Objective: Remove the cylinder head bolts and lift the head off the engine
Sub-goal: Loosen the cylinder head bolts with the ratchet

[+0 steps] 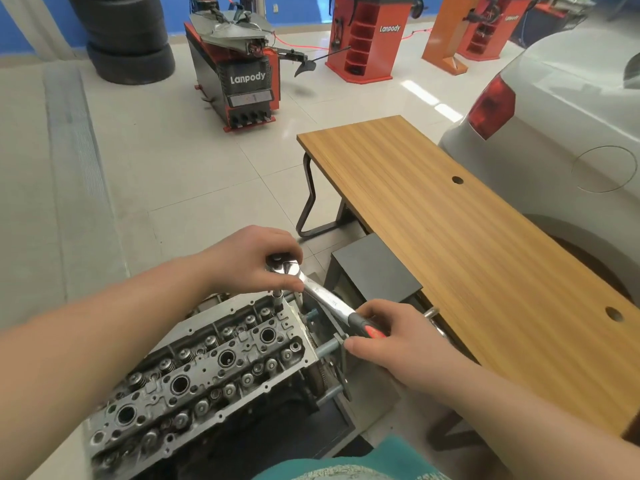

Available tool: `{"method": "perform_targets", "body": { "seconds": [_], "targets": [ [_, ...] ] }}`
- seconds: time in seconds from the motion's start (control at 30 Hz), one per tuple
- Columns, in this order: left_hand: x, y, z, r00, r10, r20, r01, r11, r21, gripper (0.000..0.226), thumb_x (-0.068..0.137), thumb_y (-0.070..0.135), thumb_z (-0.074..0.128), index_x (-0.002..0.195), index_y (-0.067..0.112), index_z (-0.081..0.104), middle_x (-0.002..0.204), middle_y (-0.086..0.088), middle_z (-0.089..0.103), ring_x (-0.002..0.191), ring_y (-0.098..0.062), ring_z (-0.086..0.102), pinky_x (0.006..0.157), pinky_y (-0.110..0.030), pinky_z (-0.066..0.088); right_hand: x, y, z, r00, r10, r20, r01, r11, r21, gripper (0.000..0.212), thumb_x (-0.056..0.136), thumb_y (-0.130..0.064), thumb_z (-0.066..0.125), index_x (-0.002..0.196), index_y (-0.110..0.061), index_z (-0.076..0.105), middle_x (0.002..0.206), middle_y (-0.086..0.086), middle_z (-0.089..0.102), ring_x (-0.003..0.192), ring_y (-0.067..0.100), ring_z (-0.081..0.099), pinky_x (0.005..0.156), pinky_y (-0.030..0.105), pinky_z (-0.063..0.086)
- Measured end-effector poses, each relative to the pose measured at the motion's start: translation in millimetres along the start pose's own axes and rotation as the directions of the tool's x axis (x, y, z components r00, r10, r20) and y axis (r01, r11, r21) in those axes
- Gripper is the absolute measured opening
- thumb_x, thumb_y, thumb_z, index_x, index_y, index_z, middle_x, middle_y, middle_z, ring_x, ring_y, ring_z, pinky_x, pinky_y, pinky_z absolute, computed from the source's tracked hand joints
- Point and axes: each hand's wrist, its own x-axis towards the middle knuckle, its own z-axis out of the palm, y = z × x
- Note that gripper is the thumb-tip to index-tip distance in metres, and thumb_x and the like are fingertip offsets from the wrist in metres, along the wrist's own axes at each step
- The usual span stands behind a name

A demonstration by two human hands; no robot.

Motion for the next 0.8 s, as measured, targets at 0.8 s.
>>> {"method": "perform_targets", "body": {
  "seconds": [0.8],
  "targets": [
    [-3, 21, 8, 0.901, 0.353, 0.25, -0.429, 0.81, 0.401, 0.055, 0.103, 0.069, 0.045, 0.084, 0.025, 0.071, 0.105, 0.013, 0.069, 0.107, -0.012, 0.056, 0.102, -0.04, 0.042, -24, -41, 79, 0.916, 0.082, 0.393, -0.317, 0.749, 0.582, 0.027, 0.088, -0.005, 0.064, 0.108, -0.015, 0.048, 0.063, 0.009, 0.05, 0.042, 0.022, 0.048, 0.039, 0.024, 0.04]
  ]
}}
